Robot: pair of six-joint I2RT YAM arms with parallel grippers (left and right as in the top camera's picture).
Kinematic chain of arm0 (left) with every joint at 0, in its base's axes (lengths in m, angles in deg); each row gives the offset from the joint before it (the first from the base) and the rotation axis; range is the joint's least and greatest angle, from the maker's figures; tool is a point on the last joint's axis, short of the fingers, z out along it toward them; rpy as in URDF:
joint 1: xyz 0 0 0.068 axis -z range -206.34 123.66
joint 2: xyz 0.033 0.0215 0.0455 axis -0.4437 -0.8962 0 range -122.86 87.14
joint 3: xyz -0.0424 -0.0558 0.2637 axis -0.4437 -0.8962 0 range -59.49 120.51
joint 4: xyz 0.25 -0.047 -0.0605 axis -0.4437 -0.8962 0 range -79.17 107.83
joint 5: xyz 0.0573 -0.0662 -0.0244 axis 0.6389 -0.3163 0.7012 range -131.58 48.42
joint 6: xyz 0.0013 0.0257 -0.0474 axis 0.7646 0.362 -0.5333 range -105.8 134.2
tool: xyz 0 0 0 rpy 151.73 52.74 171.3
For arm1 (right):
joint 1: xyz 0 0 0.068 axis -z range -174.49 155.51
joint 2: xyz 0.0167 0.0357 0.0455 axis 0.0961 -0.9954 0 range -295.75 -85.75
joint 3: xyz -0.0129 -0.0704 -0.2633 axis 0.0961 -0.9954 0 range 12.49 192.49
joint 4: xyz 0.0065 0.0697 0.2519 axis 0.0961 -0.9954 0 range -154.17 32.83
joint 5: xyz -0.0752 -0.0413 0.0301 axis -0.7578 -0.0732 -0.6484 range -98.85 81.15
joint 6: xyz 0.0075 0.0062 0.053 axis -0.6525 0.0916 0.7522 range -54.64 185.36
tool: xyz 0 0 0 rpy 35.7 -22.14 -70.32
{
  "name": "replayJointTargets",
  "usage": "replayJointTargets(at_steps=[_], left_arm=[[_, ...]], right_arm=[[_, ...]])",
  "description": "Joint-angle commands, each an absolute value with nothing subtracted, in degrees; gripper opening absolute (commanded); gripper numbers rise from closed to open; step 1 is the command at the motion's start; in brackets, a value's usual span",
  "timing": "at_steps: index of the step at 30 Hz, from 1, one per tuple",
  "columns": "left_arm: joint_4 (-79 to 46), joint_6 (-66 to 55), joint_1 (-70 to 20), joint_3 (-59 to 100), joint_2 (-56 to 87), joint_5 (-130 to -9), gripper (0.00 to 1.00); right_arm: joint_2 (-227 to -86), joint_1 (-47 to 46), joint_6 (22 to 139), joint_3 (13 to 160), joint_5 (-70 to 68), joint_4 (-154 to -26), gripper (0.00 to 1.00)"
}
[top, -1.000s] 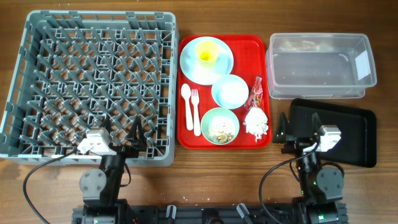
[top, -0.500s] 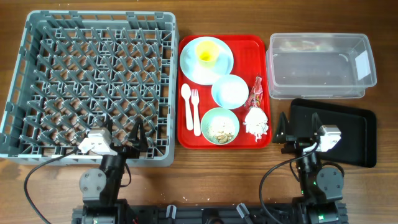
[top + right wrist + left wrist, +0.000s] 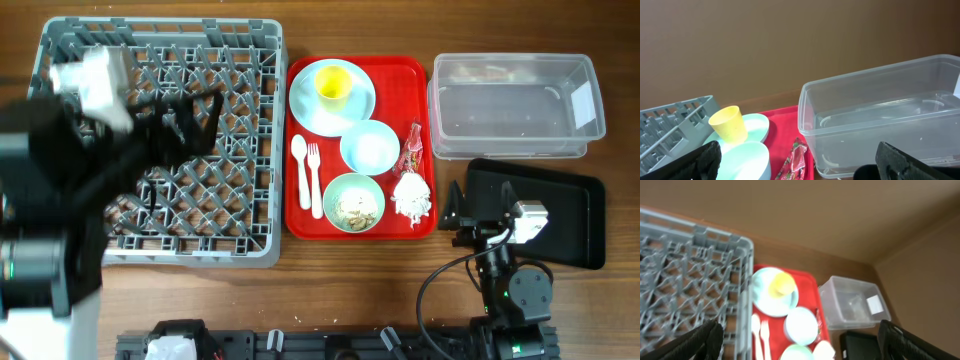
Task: Sort waste into correct bins and load items into the dishwasher rack
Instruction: 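Lower the left gripper onto the white fork and grasp it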
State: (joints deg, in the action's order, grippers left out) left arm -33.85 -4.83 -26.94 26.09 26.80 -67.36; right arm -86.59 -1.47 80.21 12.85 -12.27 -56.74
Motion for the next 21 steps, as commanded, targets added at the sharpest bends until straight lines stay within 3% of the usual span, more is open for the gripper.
replayJointTargets(at_steps=[1,3,4,5,8,12,19,21], left_arm=[[-37.2,-6.4,-27.2,28.3,20.1,-81.3,1.00],[-43.3,-6.4,-24.9,28.2,16.0,-81.4,0.54],[-45.7,-6.5,-22.8,27.9,14.4,-77.5,0.24],[-47.1,-7.4,-19.3,27.1,12.7,-71.4,0.10],[-46.8,-15.6,-5.3,23.4,6.8,-51.8,0.05],[-42.4,-19.2,9.4,21.1,-4.8,-38.4,0.13],[-38.5,-23.8,11.7,21.1,-21.8,-36.0,0.14],[-38.4,-23.8,12.0,21.1,-23.5,-36.1,0.08]], right_arm=[[-86.3,-1.7,79.8,12.8,-11.8,-56.5,1.00],[-86.3,-1.7,79.8,12.8,-11.8,-56.5,1.00],[-86.3,-1.7,79.7,12.8,-11.8,-56.5,1.00],[-86.3,-1.7,79.8,12.8,-11.8,-56.5,1.00],[-86.3,-1.7,79.8,12.8,-11.8,-56.5,1.00],[-86.3,-1.7,79.8,12.8,-11.8,-56.5,1.00],[-86.3,-1.7,79.8,12.8,-11.8,-56.5,1.00],[-86.3,-1.7,79.7,12.8,-11.8,-56.5,1.00]])
